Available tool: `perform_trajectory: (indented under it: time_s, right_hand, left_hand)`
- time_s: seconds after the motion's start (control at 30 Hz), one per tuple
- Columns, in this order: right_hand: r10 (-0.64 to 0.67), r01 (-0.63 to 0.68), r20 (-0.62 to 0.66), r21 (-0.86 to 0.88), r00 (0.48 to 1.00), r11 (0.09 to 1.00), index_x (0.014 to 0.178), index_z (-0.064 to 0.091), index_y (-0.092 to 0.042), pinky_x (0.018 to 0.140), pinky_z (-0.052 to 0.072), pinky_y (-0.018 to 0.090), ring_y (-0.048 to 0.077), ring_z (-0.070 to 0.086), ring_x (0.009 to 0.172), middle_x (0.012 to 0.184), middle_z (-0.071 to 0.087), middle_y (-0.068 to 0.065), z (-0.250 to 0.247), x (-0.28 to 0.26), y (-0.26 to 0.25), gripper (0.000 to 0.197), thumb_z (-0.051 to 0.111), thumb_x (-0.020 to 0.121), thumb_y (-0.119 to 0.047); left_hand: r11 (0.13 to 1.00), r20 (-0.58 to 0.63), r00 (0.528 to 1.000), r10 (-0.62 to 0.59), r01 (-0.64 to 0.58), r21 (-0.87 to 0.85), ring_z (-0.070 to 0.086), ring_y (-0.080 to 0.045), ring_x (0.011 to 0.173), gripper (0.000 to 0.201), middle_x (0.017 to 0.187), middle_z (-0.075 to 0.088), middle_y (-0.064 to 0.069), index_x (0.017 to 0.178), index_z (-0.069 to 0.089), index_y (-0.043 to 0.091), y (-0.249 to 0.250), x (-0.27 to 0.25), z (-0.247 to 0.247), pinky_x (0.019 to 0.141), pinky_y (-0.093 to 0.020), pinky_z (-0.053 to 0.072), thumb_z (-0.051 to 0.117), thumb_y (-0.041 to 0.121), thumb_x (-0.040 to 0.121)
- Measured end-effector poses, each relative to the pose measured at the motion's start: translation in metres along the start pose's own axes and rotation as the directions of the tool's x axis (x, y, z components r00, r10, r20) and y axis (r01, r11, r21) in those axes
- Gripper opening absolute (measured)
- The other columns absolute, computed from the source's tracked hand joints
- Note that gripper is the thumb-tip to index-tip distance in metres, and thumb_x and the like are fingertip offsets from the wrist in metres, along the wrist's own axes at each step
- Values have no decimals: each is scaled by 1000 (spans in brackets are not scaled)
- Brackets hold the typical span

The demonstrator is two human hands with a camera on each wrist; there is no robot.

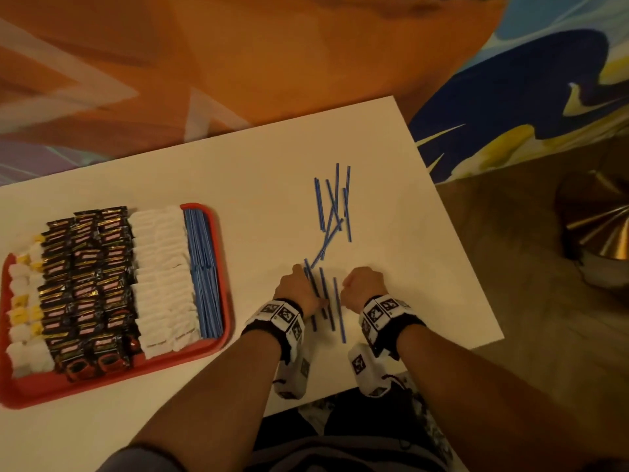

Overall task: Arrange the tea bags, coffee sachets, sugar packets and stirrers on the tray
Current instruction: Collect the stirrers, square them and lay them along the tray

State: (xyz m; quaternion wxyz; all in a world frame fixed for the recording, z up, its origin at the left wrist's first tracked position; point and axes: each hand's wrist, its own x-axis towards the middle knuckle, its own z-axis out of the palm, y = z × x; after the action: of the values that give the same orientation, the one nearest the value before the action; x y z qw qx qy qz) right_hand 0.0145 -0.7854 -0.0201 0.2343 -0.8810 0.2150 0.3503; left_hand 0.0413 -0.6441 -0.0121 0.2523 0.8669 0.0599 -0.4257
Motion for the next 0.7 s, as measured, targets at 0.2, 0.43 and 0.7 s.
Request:
perform_trajectory:
  time_s: [0.2,0.43,0.7]
  right_hand:
    - [-110,100,57,150,992,984,97,76,-6,90,53,35,29,66,99,102,73,9,-7,10,-18,21,59,85,-11]
    - [-213,232,-202,75,956,970,114,62,-18,89,42,27,26,54,114,122,56,6,-65,60,-19,29,59,86,-10]
    - [-426,395,-144,-201,893,896,140,48,-26,110,35,40,30,28,131,144,34,5,-66,90,-37,51,63,92,-26]
  left_hand:
    - [988,-145,985,94,-75,133,63,-37,99,47,114,63,-16,126,38,11,13,9,13,79,-42,52,65,30,92]
    - [993,-153,988,25,-7,120,58,-38,115,45,129,55,-19,145,35,13,14,17,4,87,-39,47,45,15,102]
    - [983,-292,947,-133,163,84,58,-38,109,20,120,57,-19,117,54,6,0,25,-37,79,-39,45,43,10,100]
